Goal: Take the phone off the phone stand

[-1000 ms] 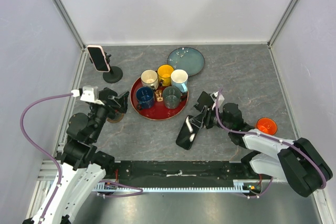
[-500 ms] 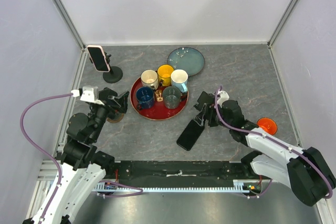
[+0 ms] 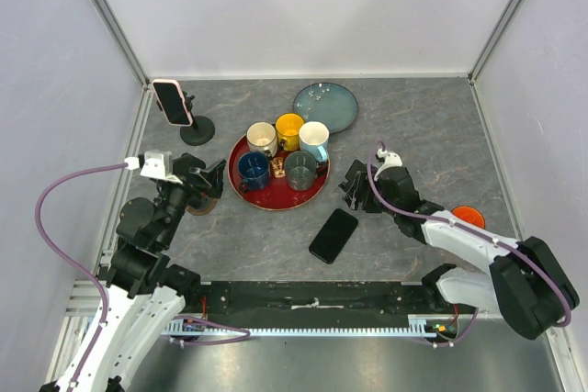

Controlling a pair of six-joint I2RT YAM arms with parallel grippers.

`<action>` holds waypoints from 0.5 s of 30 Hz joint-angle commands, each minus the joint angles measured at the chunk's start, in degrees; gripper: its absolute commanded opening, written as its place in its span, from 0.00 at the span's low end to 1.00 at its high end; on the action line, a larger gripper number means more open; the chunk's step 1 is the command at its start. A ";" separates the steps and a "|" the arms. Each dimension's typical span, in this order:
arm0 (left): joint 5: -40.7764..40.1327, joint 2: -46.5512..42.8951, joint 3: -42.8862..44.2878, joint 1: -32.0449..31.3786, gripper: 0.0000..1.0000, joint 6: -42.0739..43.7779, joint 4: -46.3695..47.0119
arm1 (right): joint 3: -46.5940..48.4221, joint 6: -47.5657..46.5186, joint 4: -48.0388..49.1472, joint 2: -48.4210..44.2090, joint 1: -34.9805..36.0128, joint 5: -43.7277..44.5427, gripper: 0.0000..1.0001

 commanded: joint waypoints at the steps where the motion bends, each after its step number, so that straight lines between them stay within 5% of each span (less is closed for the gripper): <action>1: 0.55 -0.47 -0.15 -0.06 0.94 1.14 1.41 | 1.00 1.46 5.79 2.84 0.08 7.97 0.74; 8: 0.37 -0.65 -0.07 -0.15 0.94 1.14 1.41 | 0.39 1.10 19.30 9.61 -1.58 6.57 0.64; 15: 0.37 -0.82 -0.07 -0.15 0.94 1.14 1.41 | 0.30 -0.65 29.87 15.14 -6.59 4.03 0.37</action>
